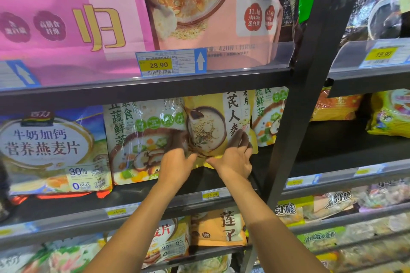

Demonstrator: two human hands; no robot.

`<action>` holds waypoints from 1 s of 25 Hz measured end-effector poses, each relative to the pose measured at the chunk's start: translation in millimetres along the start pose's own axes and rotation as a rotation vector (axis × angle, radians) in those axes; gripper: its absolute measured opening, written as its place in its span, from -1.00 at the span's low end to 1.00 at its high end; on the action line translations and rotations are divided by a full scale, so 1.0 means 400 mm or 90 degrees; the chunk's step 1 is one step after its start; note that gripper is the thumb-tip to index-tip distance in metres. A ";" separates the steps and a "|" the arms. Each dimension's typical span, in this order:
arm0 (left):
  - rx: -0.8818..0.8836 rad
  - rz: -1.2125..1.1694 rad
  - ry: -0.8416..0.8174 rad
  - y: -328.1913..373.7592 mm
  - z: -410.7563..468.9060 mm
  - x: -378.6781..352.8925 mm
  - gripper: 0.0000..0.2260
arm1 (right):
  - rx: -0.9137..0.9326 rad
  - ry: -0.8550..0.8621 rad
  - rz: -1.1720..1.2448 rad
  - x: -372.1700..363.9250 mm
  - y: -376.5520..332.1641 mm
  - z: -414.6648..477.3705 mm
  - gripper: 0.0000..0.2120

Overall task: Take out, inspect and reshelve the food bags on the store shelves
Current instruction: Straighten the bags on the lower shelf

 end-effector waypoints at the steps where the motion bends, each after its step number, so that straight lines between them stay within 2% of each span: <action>1: -0.002 0.001 0.005 -0.013 -0.002 -0.001 -0.54 | 0.003 0.005 0.008 -0.006 -0.003 0.011 0.17; 4: -0.012 -0.002 0.011 -0.036 -0.006 0.001 -0.59 | 0.039 0.019 0.078 -0.006 -0.022 0.033 0.38; 6: -0.016 -0.008 0.014 -0.042 -0.008 0.006 -0.60 | 0.048 0.041 0.083 -0.002 -0.040 0.044 0.43; 12: -0.009 0.021 -0.006 -0.052 -0.013 0.007 -0.68 | 0.043 0.050 0.070 -0.014 -0.050 0.060 0.39; 16: -0.037 0.030 -0.004 -0.063 -0.028 0.013 -0.67 | 0.046 0.010 0.078 -0.002 -0.041 0.056 0.38; 20: -0.091 0.034 0.011 -0.083 -0.053 0.024 -0.69 | 0.086 -0.009 0.072 0.027 -0.017 0.018 0.23; 23: -0.145 0.026 0.046 -0.105 -0.087 0.045 -0.62 | 0.059 -0.011 0.031 0.051 -0.011 -0.041 -0.06; 25: -0.186 0.032 0.070 -0.120 -0.122 0.062 -0.52 | 0.087 -0.004 0.034 0.067 -0.013 -0.092 -0.21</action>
Point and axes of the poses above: each hand's wrist, its own z-axis towards the middle knuckle, its own x-axis out of the back of the hand, y = z × x, the point moved 4 cm from there along z, towards the middle knuckle
